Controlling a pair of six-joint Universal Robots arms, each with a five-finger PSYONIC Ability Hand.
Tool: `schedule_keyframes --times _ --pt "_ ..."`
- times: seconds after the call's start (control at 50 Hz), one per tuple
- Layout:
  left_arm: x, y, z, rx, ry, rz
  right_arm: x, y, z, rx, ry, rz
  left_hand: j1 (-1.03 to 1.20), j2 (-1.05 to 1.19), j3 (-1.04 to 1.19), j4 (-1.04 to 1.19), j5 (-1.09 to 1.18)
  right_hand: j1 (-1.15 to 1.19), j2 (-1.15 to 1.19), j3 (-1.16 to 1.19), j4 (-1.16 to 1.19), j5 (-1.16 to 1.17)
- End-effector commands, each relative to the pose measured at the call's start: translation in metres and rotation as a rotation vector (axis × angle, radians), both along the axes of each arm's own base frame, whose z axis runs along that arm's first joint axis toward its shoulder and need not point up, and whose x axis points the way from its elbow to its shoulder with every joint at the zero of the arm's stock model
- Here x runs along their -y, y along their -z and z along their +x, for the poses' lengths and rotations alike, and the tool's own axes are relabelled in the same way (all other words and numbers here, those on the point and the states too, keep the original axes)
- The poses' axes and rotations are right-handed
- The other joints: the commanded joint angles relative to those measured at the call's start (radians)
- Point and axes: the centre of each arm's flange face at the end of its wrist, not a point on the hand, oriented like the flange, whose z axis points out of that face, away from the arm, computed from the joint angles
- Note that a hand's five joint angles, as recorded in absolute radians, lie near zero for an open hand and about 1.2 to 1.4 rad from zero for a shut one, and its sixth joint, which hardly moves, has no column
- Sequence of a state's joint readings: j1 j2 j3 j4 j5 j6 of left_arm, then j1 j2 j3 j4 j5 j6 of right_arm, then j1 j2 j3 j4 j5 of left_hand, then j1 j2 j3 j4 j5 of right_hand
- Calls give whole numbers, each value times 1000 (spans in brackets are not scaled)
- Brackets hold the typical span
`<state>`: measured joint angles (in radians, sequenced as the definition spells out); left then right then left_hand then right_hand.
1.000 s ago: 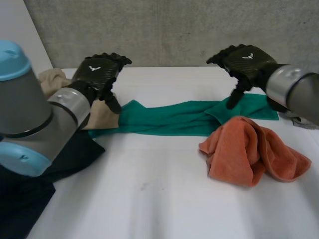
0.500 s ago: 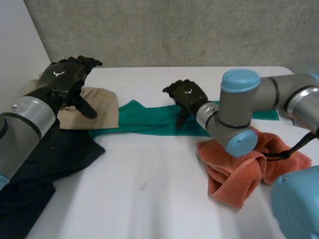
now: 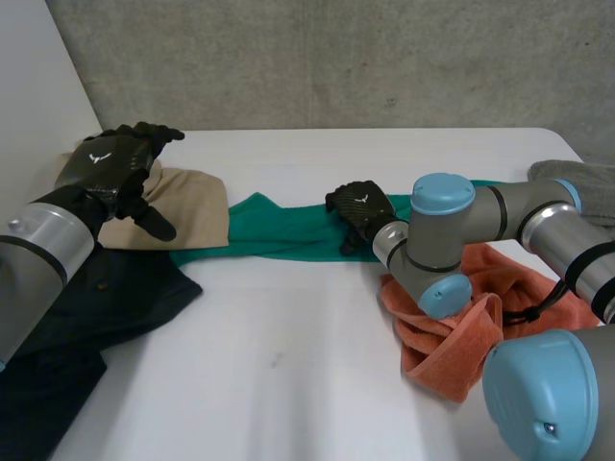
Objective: Fold the laundry.
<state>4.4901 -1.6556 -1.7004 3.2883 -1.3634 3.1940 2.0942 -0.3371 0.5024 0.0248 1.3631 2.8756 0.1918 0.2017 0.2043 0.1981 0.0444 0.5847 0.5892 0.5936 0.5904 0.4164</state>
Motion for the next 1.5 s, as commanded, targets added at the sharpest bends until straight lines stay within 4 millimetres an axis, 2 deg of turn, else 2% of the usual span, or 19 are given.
schedule_keyframes --times 0.02,0.04,0.1,0.18,0.26,0.34,0.4,0.42,0.52,0.58,0.66,0.68,0.72,0.74,0.82,0.94,1.16,1.28,1.5 --pt "0 -1 8 -22 -9 3 3 4 0 -1 13 -6 -17 -27 -30 -24 -44 118 114 109 113 112" --pt "0 -1 8 -26 -9 3 3 3 1 1 14 -10 -17 -27 -30 -24 -44 179 175 170 174 173" --pt "1 -3 11 -35 -13 -1 6 0 1 10 25 -28 -17 -27 -30 -24 -44 810 805 801 804 804" --pt "2 -5 15 -42 -27 -8 12 -25 5 40 55 -122 -17 -27 -30 -24 -44 812 807 803 806 805" --pt "3 -10 21 -52 -47 -16 4 -90 24 111 31 -339 -17 -27 -30 -24 -44 812 807 803 806 805" --pt "4 -23 34 -73 -91 -53 -37 -173 58 321 -140 -538 -17 -27 -30 -24 -44 812 807 803 806 805" --pt "5 -32 46 -88 -131 -82 -71 -199 77 427 -291 -571 -17 -27 -30 -24 -44 812 807 803 806 805" --pt "5 -40 53 -99 -157 -112 -97 -207 91 481 -404 -568 -17 -27 -30 -24 -44 812 807 803 806 805" --pt "5 -63 77 -124 -239 -206 -156 -202 117 548 -665 -505 -17 -27 -30 -24 -44 812 807 803 806 805" --pt "5 -76 91 -139 -290 -263 -173 -178 128 541 -736 -418 -17 -27 -30 -24 -44 812 807 803 806 805" --pt "4 -80 101 -154 -318 -281 -173 -144 132 505 -720 -283 -17 -27 -30 -24 -44 744 740 735 739 738" --pt "4 -80 102 -155 -319 -280 -174 -139 132 495 -719 -251 -17 -27 -30 -24 -44 511 507 502 505 505" --pt "4 -78 104 -159 -314 -275 -174 -131 129 466 -706 -196 -17 -27 -30 -24 -44 -410 -415 -419 -416 -416" --pt "4 -77 104 -160 -310 -273 -173 -131 128 461 -699 -194 -17 -27 -30 -24 -44 -410 -415 -419 -416 -416" --pt "8 -70 102 -159 -288 -239 -146 -163 108 476 -560 -245 -17 -27 -30 -24 -44 -410 -415 -419 -416 -416" --pt "12 -57 92 -157 -249 -173 -122 -186 73 418 -421 -243 -17 -27 -30 -24 -44 -410 -415 -419 -416 -416" --pt "-20 -12 34 -71 43 94 -89 -160 -19 -2 -126 -222 -17 -27 -30 -24 -44 -410 -415 -419 -416 -416" --pt "-39 29 16 141 160 260 -73 -152 -79 -153 57 -136 -17 -27 -30 -24 -44 -410 -415 -419 -416 -416" --pt "0 79 24 424 55 214 -71 -131 -147 -224 122 18 -17 -27 -30 -24 -44 -410 -415 -419 -416 -416"
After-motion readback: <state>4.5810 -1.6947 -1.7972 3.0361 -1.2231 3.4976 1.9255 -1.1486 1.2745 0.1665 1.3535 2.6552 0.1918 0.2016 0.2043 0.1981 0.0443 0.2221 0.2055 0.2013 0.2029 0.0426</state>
